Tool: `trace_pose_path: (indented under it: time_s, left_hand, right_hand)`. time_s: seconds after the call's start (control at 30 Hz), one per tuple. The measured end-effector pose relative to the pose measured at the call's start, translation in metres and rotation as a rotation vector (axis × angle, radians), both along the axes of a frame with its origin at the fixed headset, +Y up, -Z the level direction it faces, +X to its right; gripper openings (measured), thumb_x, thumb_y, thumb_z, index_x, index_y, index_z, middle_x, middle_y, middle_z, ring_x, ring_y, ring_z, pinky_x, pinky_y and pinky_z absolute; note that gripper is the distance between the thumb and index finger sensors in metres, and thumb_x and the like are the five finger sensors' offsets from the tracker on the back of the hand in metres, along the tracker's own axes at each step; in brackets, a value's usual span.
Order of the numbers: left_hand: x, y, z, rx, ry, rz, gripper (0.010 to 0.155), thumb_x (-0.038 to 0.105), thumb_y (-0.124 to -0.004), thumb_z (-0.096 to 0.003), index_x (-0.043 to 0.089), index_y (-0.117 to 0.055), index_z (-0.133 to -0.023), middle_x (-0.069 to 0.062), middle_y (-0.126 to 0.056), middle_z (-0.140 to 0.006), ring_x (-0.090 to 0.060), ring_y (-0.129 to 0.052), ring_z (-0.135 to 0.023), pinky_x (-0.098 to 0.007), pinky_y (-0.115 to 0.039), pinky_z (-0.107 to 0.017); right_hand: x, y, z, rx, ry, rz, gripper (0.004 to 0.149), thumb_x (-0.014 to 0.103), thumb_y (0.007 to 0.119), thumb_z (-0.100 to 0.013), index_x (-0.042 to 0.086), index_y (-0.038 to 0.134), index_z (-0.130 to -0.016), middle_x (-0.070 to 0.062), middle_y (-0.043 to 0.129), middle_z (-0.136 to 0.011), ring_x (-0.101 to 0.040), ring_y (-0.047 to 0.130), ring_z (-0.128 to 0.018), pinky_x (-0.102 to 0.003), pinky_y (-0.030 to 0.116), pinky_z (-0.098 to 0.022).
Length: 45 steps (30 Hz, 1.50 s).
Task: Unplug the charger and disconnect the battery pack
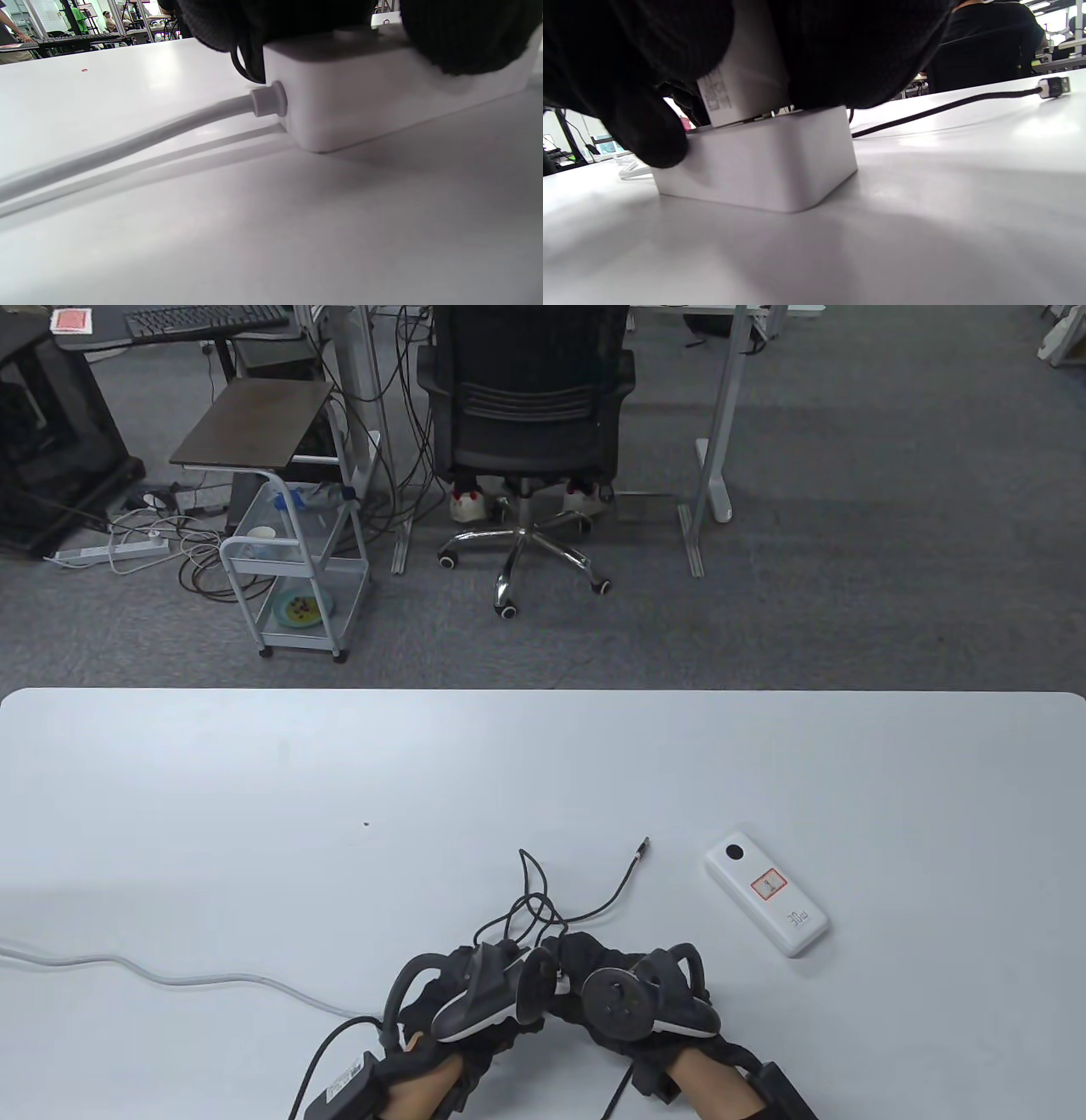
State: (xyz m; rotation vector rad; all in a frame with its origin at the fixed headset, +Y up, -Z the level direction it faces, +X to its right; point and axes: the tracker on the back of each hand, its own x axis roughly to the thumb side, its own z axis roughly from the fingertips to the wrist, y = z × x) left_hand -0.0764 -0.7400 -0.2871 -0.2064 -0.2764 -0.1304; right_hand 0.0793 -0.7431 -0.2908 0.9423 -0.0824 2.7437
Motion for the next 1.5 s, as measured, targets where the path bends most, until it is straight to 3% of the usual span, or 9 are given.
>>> trace_pose_path:
  time_s: [0.17,0.33,0.5,0.67,0.83,1.0,1.13,1.27,1.5]
  left_hand:
    - [-0.001,0.0,-0.001,-0.006,-0.002,0.007,0.077,0.066,-0.084,-0.0351,0.037,-0.069,-0.105,0.008,-0.079,-0.113,-0.016,-0.092,-0.102,-0.037,-0.072,-0.083]
    - [0.0,0.0,-0.001,0.0,-0.003,0.005,0.078,0.066,-0.084,-0.0347,0.037,-0.069,-0.105,0.008,-0.079,-0.112,-0.016,-0.093,-0.101,-0.037,-0.073,-0.082]
    - [-0.001,0.0,-0.001,-0.004,-0.004,0.009,0.078,0.066,-0.084,-0.035,0.037,-0.069,-0.105,0.008,-0.079,-0.112,-0.016,-0.092,-0.102,-0.037,-0.072,-0.082]
    - [0.0,0.0,-0.001,-0.005,0.0,0.006,0.078,0.066,-0.084,-0.0346,0.036,-0.069,-0.105,0.008,-0.079,-0.112,-0.016,-0.093,-0.102,-0.037,-0.072,-0.082]
    - [-0.001,0.0,-0.001,-0.01,-0.001,0.009,0.077,0.066,-0.084,-0.035,0.037,-0.069,-0.105,0.008,-0.079,-0.112,-0.016,-0.092,-0.102,-0.037,-0.072,-0.083]
    - [0.0,0.0,-0.001,-0.003,-0.005,0.008,0.078,0.066,-0.084,-0.0347,0.037,-0.069,-0.105,0.008,-0.079,-0.112,-0.016,-0.092,-0.102,-0.037,-0.072,-0.083]
    - [0.0,0.0,-0.001,-0.004,-0.005,0.006,0.077,0.066,-0.084,-0.035,0.037,-0.068,-0.105,0.009,-0.078,-0.113,-0.015,-0.092,-0.102,-0.037,-0.072,-0.083]
    - [0.001,0.0,0.0,0.006,-0.007,0.003,0.078,0.066,-0.084,-0.0347,0.037,-0.069,-0.105,0.008,-0.08,-0.112,-0.016,-0.093,-0.101,-0.037,-0.073,-0.082]
    - [0.001,0.0,0.0,0.0,-0.005,0.001,0.077,0.066,-0.083,-0.0352,0.037,-0.068,-0.105,0.008,-0.078,-0.113,-0.016,-0.092,-0.102,-0.037,-0.072,-0.083]
  right_hand:
    - [0.003,0.001,-0.004,-0.105,-0.067,-0.056,0.067,0.055,0.065,-0.048,0.023,0.053,-0.105,-0.008,0.074,-0.101,-0.022,0.09,-0.074,-0.034,0.084,-0.052]
    - [-0.003,0.001,0.005,0.046,0.01,0.023,0.066,0.054,0.067,-0.047,0.027,0.05,-0.105,-0.005,0.069,-0.104,-0.024,0.092,-0.074,-0.037,0.084,-0.052]
    - [-0.001,0.001,-0.002,-0.075,-0.073,-0.038,0.066,0.056,0.063,-0.049,0.022,0.054,-0.105,-0.009,0.075,-0.1,-0.022,0.091,-0.073,-0.035,0.084,-0.051]
    - [-0.003,0.0,0.007,0.094,0.016,0.04,0.066,0.055,0.065,-0.047,0.027,0.05,-0.105,-0.005,0.069,-0.104,-0.022,0.093,-0.073,-0.036,0.084,-0.052]
    - [0.002,0.003,-0.002,-0.092,-0.077,-0.086,0.066,0.054,0.067,-0.048,0.021,0.058,-0.105,-0.012,0.08,-0.099,-0.023,0.093,-0.072,-0.036,0.085,-0.051]
    - [0.002,0.002,0.01,0.189,0.047,0.0,0.066,0.054,0.068,-0.046,0.023,0.06,-0.103,-0.009,0.081,-0.099,-0.022,0.098,-0.069,-0.038,0.086,-0.049]
    - [0.003,0.006,-0.001,-0.084,-0.057,-0.093,0.065,0.053,0.066,-0.049,0.018,0.061,-0.104,-0.014,0.084,-0.096,-0.024,0.096,-0.07,-0.039,0.084,-0.05]
    - [0.002,0.005,0.01,0.184,0.041,-0.02,0.067,0.053,0.074,-0.044,0.024,0.063,-0.102,-0.008,0.082,-0.098,-0.019,0.101,-0.067,-0.036,0.089,-0.049]
    - [0.006,0.005,0.001,0.02,-0.028,-0.094,0.065,0.053,0.07,-0.047,0.02,0.062,-0.103,-0.011,0.083,-0.096,-0.019,0.099,-0.068,-0.036,0.088,-0.049]
